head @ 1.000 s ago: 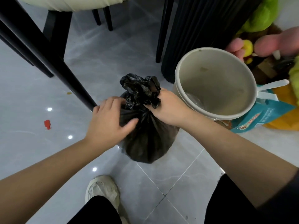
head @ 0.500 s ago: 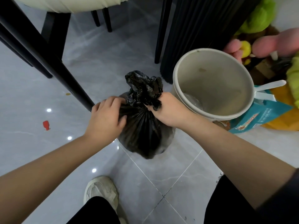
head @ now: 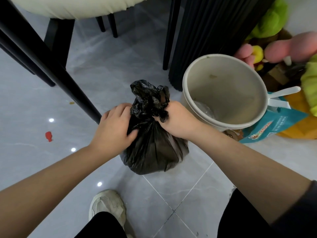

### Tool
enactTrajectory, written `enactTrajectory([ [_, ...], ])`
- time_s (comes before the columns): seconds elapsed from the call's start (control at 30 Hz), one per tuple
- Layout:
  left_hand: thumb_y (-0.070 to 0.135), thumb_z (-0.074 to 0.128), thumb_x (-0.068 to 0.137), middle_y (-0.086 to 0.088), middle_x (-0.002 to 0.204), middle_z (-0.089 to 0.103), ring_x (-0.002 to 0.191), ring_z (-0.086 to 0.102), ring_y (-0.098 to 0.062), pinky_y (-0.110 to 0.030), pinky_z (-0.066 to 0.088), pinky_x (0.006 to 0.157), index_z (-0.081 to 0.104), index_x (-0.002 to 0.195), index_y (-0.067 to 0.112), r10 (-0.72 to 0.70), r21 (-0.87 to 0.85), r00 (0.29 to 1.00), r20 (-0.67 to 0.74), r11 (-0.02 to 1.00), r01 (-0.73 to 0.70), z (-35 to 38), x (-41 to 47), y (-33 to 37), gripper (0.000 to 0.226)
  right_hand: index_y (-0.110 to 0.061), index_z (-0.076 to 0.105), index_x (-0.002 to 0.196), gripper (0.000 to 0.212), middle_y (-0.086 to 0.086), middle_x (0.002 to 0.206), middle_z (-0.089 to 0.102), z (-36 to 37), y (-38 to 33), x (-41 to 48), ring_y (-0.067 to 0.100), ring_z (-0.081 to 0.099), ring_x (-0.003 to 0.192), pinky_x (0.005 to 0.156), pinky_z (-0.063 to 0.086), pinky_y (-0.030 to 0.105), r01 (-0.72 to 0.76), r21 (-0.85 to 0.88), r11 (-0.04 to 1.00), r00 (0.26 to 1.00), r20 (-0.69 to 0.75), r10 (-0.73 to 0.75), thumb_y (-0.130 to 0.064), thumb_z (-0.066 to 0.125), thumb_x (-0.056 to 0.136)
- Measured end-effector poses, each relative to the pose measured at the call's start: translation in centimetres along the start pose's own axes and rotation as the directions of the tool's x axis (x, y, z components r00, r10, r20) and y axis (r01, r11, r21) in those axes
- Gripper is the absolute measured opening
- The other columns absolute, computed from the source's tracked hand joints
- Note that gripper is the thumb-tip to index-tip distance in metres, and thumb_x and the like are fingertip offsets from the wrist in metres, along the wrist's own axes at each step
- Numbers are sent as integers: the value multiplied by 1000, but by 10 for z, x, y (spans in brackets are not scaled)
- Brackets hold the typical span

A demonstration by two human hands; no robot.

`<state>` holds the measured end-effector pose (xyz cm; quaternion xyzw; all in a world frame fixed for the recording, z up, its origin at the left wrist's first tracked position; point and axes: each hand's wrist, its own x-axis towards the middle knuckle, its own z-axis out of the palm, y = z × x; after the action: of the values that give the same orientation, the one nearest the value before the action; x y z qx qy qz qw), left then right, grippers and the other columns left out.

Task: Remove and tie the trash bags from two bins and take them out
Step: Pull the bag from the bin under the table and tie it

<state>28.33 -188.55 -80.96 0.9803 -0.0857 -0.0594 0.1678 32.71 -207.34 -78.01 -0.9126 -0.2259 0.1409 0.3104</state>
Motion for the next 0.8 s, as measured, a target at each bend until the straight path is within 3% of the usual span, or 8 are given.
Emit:
enactTrajectory([
  [0.1, 43, 54, 78, -5, 128, 49, 118, 46, -28, -42, 36, 98, 45, 125, 12, -44, -47, 999, -22, 998, 42, -4, -1, -2, 57, -22, 36, 59, 35, -5, 63, 43, 2, 4, 1, 32, 55, 76, 67, 47, 42, -82, -120, 989, 993, 80, 92, -21, 49, 92],
  [0.2, 64, 53, 73, -2, 130, 48, 121, 44, -24, -41, 33, 103, 41, 133, 16, 10, -27, 998, 55, 1000, -9, -1, -5, -1, 77, -16, 54, 78, 17, 0, 85, 53, 5, 4, 1, 28, 56, 90, 73, 45, 36, -10, -114, 993, 999, 29, 14, -24, 50, 92],
  [0.27, 45, 63, 77, -4, 131, 46, 123, 44, -27, -42, 32, 104, 41, 134, 13, 4, 32, 998, 68, 999, -7, 2, -6, -3, 69, -13, 61, 87, 15, 0, 92, 54, 5, 3, 0, 24, 52, 90, 75, 44, 36, 51, -76, 996, 999, 15, -50, -22, 50, 92],
  [0.33, 35, 58, 80, -7, 130, 47, 120, 47, -30, -43, 36, 101, 44, 129, 10, -28, 22, 999, 31, 999, 27, 0, -6, -7, 57, -17, 50, 67, 25, -8, 72, 46, 3, 1, -1, 23, 49, 77, 68, 42, 38, -4, -43, 999, 998, 65, 6, -19, 50, 92],
  [0.47, 70, 50, 70, -3, 135, 44, 124, 43, -24, -44, 37, 105, 37, 137, 15, 4, -8, 994, 108, 1000, -3, -4, -8, -6, 87, -12, 53, 72, 24, -2, 75, 50, 1, -2, -1, 21, 48, 77, 67, 41, 35, -30, -171, 985, 996, 77, 43, -24, 49, 92],
  [0.57, 44, 67, 74, -4, 138, 40, 126, 40, -28, -44, 34, 105, 34, 140, 15, -17, 65, 994, 108, 998, 10, 3, -9, -7, 79, -19, 47, 79, 11, -7, 86, 40, 1, -5, -2, 13, 34, 87, 74, 30, 31, 55, -131, 990, 998, 3, -55, -21, 52, 89],
  [0.63, 27, 65, 77, -8, 135, 44, 122, 45, -33, -45, 38, 99, 39, 134, 10, -54, 46, 998, 37, 998, 53, 2, -9, -11, 65, -22, 34, 67, 28, -12, 75, 33, -1, -8, -4, 14, 35, 80, 70, 27, 30, 81, -118, 990, 997, -4, -82, -16, 52, 88],
  [0.8, 69, 55, 69, -1, 137, 42, 126, 42, -24, -43, 37, 104, 35, 138, 17, 4, 12, 995, 104, 1000, -5, 3, -12, -8, 88, -23, 23, 57, 43, -9, 59, 29, -1, -10, -3, 18, 26, 59, 69, 22, 32, 37, -256, 966, 998, 57, -23, -17, 48, 91],
])
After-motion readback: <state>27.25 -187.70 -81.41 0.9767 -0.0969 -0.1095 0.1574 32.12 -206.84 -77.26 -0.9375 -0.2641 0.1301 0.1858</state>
